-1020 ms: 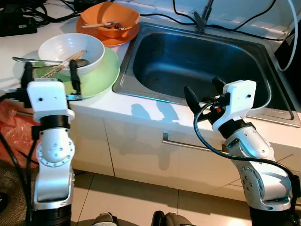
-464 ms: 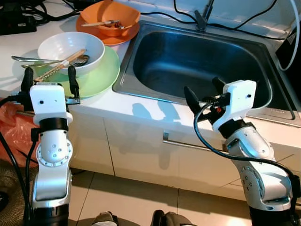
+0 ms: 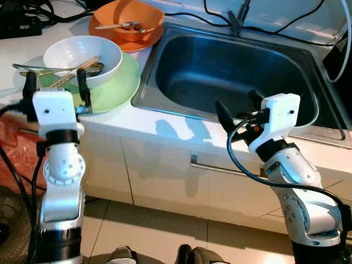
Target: Kitchen organization
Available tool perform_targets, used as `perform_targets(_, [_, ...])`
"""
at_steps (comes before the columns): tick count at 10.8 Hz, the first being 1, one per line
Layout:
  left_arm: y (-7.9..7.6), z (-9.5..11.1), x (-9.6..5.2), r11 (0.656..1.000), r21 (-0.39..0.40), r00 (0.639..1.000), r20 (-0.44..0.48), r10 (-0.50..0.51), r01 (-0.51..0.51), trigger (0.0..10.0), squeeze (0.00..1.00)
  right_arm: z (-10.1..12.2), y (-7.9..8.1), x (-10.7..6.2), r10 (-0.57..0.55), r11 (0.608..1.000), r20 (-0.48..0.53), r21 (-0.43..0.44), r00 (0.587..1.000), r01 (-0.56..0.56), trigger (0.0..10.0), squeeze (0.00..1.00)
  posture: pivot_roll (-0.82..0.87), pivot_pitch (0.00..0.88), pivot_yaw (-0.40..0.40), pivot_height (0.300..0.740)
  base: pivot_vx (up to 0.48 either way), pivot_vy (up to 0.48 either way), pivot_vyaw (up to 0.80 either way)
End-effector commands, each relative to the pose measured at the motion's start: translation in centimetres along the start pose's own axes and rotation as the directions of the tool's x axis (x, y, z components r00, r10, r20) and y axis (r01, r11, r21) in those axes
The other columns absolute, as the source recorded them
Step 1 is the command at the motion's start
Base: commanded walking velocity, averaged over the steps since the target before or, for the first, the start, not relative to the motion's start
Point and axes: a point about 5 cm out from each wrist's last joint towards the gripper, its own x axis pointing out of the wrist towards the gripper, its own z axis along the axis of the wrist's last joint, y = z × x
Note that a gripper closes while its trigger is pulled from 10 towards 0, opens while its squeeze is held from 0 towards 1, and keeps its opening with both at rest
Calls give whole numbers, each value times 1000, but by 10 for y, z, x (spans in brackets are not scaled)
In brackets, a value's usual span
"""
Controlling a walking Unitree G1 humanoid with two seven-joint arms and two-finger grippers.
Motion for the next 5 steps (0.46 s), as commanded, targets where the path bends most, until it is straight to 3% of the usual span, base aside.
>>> perform_targets(1, [-4, -1, 0, 1000, -18, 1000, 3, -10, 10, 10000, 0, 2, -5, -3, -21, 1000, -1, -10, 1000, 21, 10000, 0, -26, 166, -103, 740, 0, 0, 0])
perform_targets(2, [-9, -2, 1, 999, -27, 1000, 14, -26, 26, 10000, 0, 2, -5, -3, -21, 1000, 0, -10, 1000, 21, 10000, 0, -33, 161, -105, 740, 0, 0, 0])
perform_targets(3, [-13, -4, 2, 998, -45, 999, 22, -40, 41, 4157, 0, 3, -6, -2, -20, 1000, 5, -14, 1000, 21, 10000, 0, -43, 154, -108, 740, 0, 0, 0])
perform_targets(4, [-15, -5, 4, 997, -59, 999, 27, -40, 42, 0, 0, 5, -7, -1, -19, 1000, 9, -22, 1000, 19, 10000, 0, -46, 150, -110, 740, 0, 0, 0])
perform_targets(5, [-17, -7, 5, 997, -61, 999, 25, -42, 44, 0, 0, 5, -8, 0, -22, 999, 10, -23, 1000, 22, 10000, 0, -47, 148, -111, 740, 0, 0, 0])
